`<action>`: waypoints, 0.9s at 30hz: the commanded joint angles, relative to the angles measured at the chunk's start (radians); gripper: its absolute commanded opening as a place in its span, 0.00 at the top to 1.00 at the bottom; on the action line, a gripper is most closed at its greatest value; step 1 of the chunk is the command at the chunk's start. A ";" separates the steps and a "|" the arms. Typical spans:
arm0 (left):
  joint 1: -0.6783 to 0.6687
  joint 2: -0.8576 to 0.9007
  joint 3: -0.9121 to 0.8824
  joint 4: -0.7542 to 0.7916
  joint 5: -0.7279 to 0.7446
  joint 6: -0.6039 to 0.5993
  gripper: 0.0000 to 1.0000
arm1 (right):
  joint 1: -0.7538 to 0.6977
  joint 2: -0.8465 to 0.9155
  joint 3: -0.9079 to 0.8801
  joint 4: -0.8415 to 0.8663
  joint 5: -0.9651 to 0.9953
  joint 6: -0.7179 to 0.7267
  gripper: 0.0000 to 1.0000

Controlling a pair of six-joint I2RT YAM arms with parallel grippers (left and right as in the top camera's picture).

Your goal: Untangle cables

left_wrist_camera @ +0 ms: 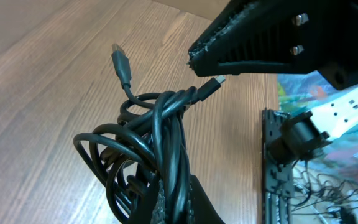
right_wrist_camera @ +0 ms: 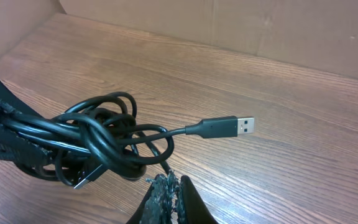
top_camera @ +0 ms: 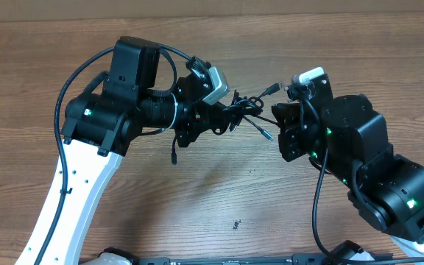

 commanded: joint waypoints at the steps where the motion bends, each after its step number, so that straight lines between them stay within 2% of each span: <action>1: 0.006 -0.028 0.021 -0.011 0.006 0.132 0.96 | -0.002 -0.012 0.001 0.000 0.010 -0.003 0.95; 3: 0.006 -0.028 0.021 -0.038 0.005 0.220 0.96 | -0.002 -0.012 0.001 -0.003 0.010 -0.003 0.95; 6: 0.006 -0.028 0.021 -0.055 0.005 0.265 0.96 | -0.002 -0.012 0.001 -0.004 0.010 -0.003 0.95; 22: 0.006 -0.028 0.021 -0.048 0.010 0.275 0.96 | -0.002 -0.012 0.001 -0.019 -0.030 -0.003 0.95; 25: 0.006 -0.028 0.021 -0.045 0.009 0.276 0.96 | -0.002 -0.012 0.001 -0.027 -0.142 -0.085 0.94; 27: 0.006 -0.028 0.021 -0.043 0.009 0.276 0.96 | -0.002 -0.012 0.001 -0.043 -0.220 -0.167 0.88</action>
